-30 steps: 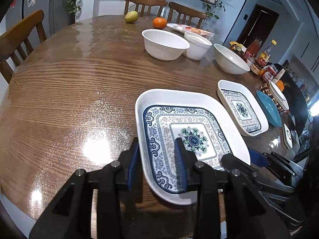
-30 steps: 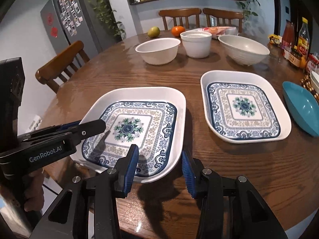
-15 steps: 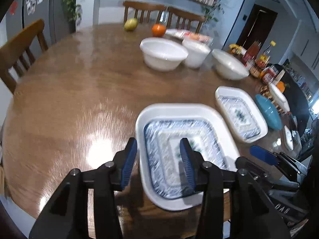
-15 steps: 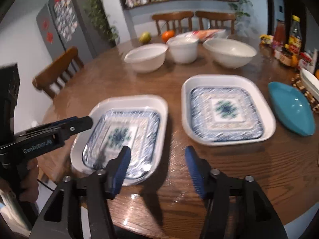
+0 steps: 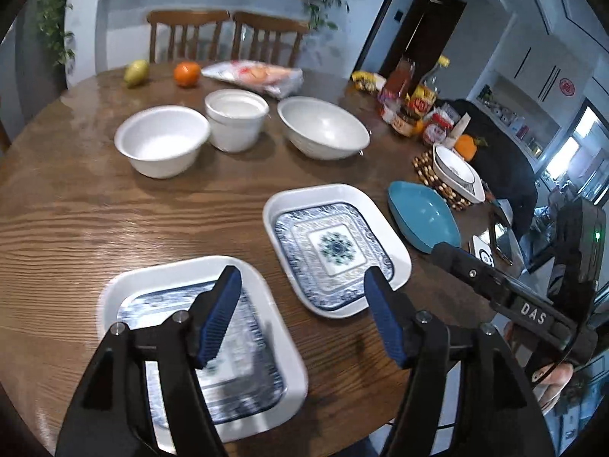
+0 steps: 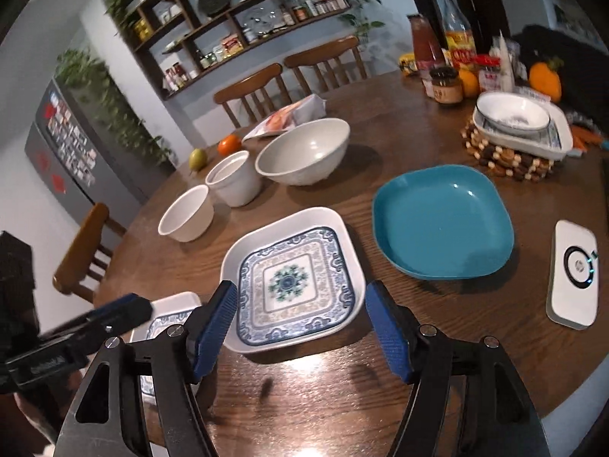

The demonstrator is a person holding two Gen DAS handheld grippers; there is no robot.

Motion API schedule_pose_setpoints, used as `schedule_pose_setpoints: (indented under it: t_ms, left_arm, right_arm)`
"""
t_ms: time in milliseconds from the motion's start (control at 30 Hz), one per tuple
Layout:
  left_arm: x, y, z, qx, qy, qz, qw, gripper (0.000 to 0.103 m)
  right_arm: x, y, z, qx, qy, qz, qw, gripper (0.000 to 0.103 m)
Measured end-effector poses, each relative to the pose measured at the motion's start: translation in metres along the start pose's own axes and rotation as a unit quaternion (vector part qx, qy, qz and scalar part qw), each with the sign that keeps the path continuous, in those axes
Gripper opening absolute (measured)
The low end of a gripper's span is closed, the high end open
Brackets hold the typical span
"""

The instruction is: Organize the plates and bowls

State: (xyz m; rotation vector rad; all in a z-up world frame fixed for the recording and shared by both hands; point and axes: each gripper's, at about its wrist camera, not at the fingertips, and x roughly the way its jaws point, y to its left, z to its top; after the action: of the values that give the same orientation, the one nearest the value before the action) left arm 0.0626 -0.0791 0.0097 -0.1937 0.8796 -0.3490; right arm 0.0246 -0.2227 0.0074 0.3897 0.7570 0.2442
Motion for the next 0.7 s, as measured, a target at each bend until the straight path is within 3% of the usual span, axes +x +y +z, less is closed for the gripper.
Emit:
schedule_pose_setpoints:
  t_ms: [333, 700]
  left_arm:
    - [0.048, -0.016, 0.006, -0.008, 0.062, 0.003, 0.998, 0.061]
    - [0.066, -0.019, 0.012, -0.005, 0.086, 0.008, 0.9963, 0.06]
  right_arm:
    - [0.035, -0.031, 0.007, 0.047, 0.042, 0.025, 0.998, 0.071]
    - [0.062, -0.037, 0.014, 0.049, 0.052, 0.031, 0.997, 0.067]
